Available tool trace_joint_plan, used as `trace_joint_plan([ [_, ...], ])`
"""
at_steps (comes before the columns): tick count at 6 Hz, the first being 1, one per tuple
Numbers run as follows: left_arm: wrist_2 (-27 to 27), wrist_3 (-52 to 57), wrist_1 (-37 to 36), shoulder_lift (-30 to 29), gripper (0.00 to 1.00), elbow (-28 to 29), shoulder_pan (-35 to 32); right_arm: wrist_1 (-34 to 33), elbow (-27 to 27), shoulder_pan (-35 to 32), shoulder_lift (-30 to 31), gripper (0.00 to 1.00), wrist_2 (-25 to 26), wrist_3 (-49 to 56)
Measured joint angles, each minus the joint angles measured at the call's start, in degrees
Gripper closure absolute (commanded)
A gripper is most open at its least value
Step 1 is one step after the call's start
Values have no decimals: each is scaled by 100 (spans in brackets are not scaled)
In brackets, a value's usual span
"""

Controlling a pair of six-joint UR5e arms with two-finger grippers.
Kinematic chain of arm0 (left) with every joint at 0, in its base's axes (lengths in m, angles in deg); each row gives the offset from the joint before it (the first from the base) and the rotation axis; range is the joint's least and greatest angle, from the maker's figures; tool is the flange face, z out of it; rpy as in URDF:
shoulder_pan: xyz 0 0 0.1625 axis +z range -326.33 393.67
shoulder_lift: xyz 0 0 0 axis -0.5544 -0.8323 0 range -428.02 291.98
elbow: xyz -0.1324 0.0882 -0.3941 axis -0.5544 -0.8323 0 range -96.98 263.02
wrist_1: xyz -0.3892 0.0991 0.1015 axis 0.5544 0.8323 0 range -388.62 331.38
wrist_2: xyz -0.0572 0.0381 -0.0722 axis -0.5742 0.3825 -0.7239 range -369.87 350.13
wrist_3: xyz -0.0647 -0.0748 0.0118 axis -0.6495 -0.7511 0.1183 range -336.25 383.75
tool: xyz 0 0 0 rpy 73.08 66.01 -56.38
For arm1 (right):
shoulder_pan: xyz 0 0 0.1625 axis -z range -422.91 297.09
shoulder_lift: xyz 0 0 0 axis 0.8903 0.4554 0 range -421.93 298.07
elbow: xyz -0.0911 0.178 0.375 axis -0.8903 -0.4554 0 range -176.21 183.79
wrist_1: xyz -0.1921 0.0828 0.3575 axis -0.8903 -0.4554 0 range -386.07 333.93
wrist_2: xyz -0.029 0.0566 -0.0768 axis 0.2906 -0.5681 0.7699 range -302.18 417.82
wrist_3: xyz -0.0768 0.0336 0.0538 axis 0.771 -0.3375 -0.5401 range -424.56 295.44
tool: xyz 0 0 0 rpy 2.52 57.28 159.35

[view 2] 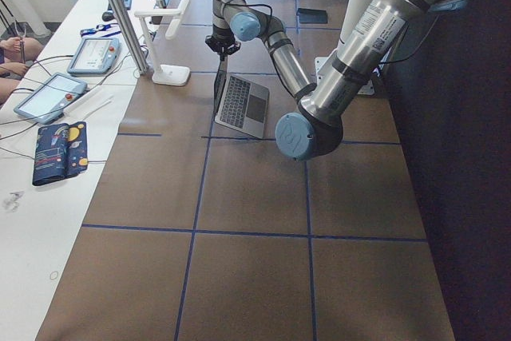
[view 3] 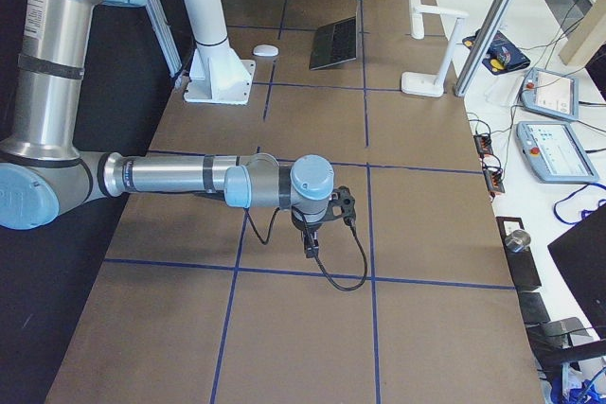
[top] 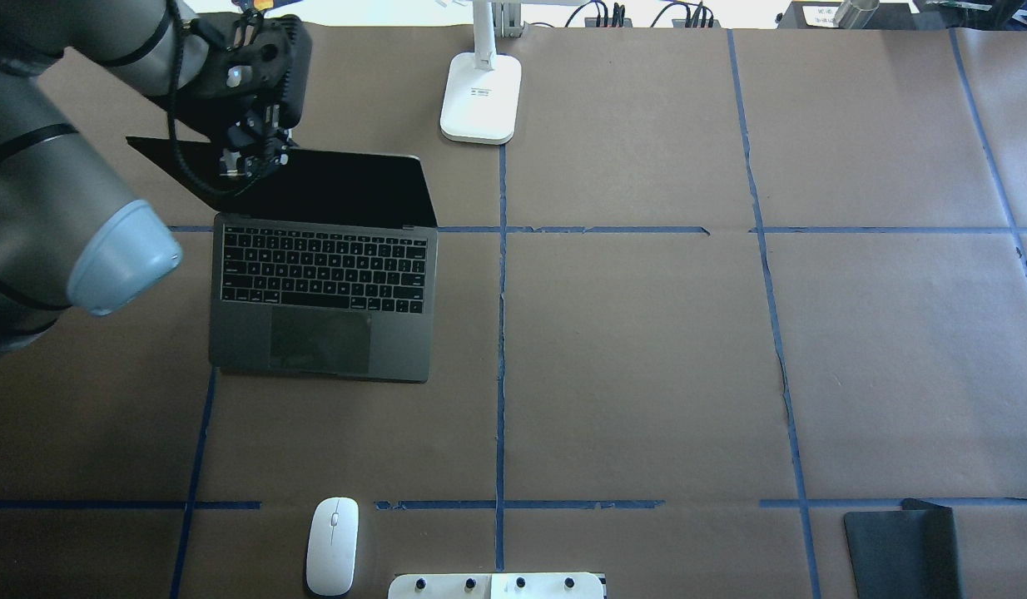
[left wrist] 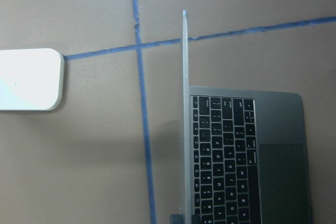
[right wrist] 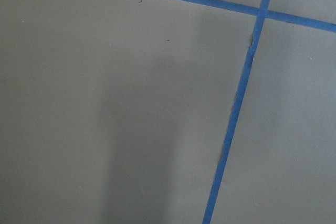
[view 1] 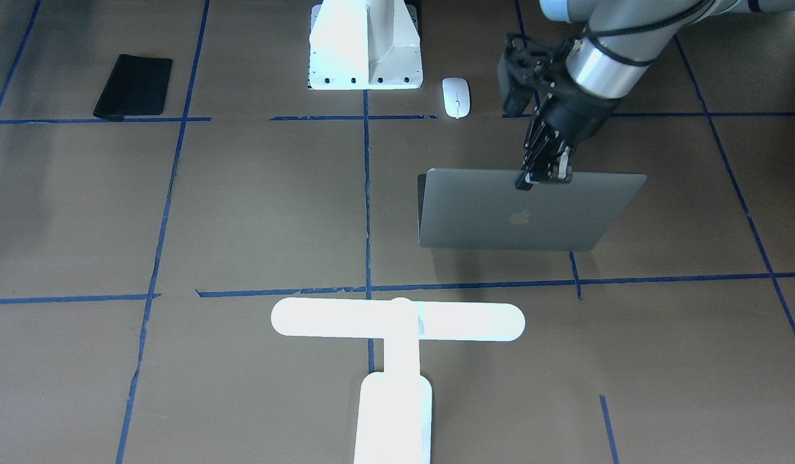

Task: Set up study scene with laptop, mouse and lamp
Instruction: 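Carry the laptop with the left gripper toward the lamp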

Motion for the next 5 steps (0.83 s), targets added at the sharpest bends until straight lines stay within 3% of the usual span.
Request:
trace_joint_plan([
  [1,125,-156,65,-377,100,463,54,0,0,0,0,0,-1,-2],
  [3,281,-332,964,-1013,100,1682,86,0,0,0,0,0,-1,-2],
  [4,352,-455,1358,-1203,92,2147,95,0,0,0,0,0,-1,-2],
  [5,404,-691,1505,-1302,73,2369,109,0,0,0,0,0,-1,0],
])
